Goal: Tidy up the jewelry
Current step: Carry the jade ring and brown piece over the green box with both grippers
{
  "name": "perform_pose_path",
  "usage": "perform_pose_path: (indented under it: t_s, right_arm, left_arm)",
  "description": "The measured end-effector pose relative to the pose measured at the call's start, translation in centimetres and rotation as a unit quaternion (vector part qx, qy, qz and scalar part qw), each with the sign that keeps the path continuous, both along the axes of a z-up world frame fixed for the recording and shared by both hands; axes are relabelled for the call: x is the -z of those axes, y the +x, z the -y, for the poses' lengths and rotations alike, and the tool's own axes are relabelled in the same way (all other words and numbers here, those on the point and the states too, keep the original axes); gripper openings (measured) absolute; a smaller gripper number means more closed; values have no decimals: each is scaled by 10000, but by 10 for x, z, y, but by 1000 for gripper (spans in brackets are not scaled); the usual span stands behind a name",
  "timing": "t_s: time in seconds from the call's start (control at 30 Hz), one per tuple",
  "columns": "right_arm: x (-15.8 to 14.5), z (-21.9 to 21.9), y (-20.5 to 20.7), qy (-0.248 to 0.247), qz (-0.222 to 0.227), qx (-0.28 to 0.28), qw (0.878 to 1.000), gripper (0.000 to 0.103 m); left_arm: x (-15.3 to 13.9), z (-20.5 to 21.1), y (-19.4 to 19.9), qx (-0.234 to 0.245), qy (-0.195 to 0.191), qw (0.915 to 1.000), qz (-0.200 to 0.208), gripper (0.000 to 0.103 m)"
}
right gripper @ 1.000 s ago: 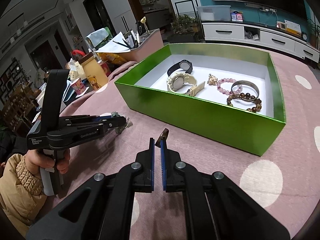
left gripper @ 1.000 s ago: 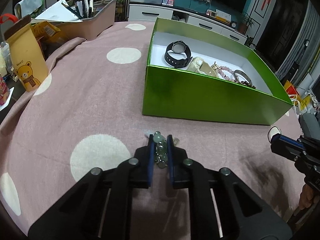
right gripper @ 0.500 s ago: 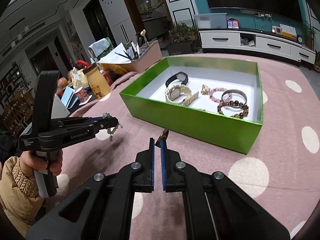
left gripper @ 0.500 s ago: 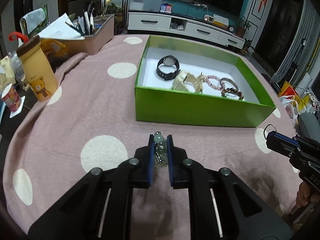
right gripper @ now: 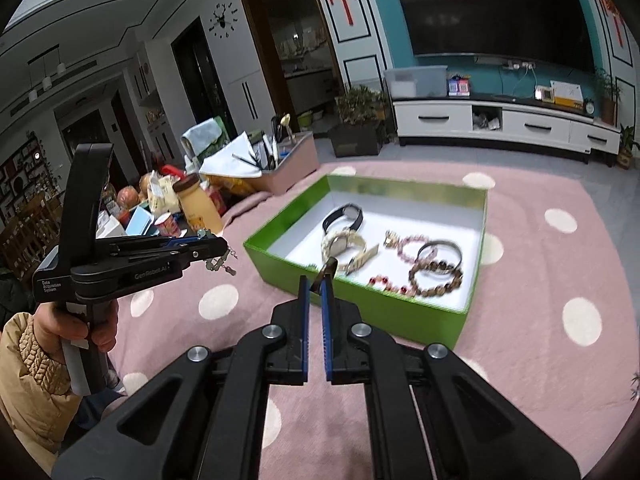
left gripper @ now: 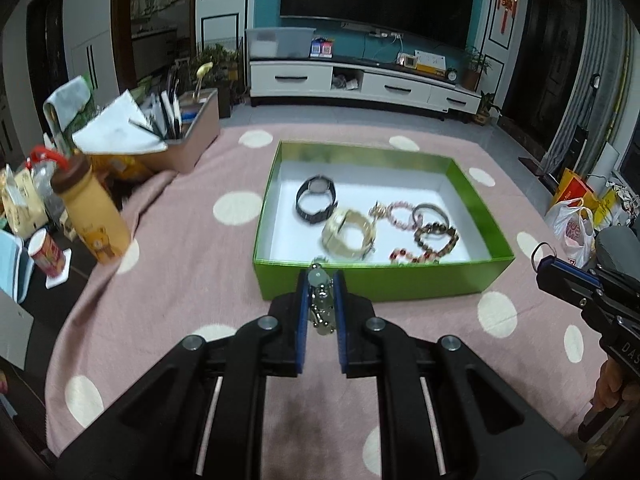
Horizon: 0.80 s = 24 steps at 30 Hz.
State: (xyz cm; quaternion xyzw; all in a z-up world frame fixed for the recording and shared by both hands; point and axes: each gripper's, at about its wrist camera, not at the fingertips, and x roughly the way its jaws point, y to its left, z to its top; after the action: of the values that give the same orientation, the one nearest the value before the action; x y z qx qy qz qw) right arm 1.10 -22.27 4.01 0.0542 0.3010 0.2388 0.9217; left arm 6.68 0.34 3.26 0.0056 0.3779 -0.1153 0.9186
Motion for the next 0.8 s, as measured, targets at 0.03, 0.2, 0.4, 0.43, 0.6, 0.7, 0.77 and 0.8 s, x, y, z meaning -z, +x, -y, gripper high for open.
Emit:
perform_pose_path:
  t_s: [0.03, 0.2, 0.4, 0.43, 0.6, 0.7, 0.77, 0.8]
  right_arm:
    - [-2, 1, 0, 8, 28, 12, 10000, 5]
    - [-10, 5, 3, 38, 148, 66, 9999, 5]
    - [-14, 9, 13, 0, 195, 138, 9997, 5]
    - [-15, 9, 15, -15, 211, 157, 9997, 5]
    - [-16, 12, 27, -50, 241, 216, 9995, 5]
    - [-15, 14, 34, -62, 223, 254, 9994, 5]
    - [-14, 15, 39, -63, 217, 280, 9994, 5]
    - [-13, 16, 41, -66, 209, 289, 9993, 5]
  left_arm:
    - [-4, 3, 1, 15, 18, 10000, 41, 11]
    - [-18, 14, 11, 72, 13, 9999, 124, 11]
    - [-25, 26, 26, 113, -16, 9999, 122, 11]
    - [-26, 27, 29, 120, -20, 9998, 128, 11]
    - [-28, 38, 43, 164, 49, 9998, 140, 11]
    - [-28, 43, 50, 186, 78, 9997, 130, 11]
    - [-28, 45, 56, 199, 116, 9997, 127, 11]
    - [-27, 47, 59, 210, 134, 9996, 118, 11]
